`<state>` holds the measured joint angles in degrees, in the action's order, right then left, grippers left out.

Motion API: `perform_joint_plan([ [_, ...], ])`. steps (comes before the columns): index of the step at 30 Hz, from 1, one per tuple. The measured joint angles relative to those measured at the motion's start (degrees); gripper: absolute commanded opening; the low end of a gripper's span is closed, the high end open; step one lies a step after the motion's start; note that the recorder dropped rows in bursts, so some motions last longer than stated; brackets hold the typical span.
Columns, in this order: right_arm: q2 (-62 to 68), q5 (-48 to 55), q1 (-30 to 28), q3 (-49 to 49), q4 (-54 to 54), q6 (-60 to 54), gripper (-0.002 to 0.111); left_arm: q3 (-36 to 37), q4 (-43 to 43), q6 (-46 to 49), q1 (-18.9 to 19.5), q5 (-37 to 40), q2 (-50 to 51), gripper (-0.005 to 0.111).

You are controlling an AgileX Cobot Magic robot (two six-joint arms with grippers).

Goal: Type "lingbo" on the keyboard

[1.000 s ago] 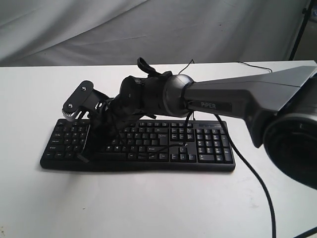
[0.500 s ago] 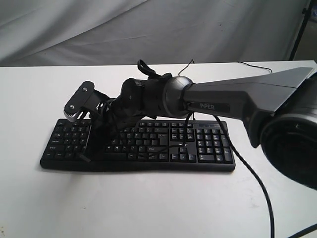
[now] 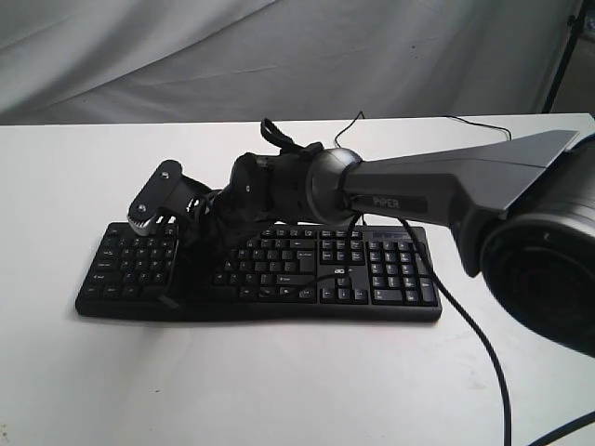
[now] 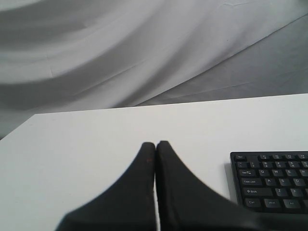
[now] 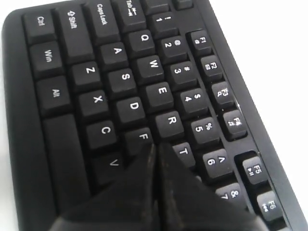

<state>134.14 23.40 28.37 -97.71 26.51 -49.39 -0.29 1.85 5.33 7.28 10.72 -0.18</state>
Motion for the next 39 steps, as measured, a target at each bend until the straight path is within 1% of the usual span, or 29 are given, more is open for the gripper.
perform_joint_plan([
  [25,0.43,0.23,0.0,-0.03,0.0,-0.11,0.0,0.0,0.0,0.0,0.0,0.0,0.0,0.001],
  [34,-3.83,1.44,-0.08,-0.03,-1.48,-0.11,0.0,0.0,0.0,0.0,0.0,0.0,0.0,0.001],
  [39,-5.44,2.47,-1.5,1.36,-1.41,-0.11,0.0,0.0,0.0,0.0,0.0,0.0,0.0,0.001],
])
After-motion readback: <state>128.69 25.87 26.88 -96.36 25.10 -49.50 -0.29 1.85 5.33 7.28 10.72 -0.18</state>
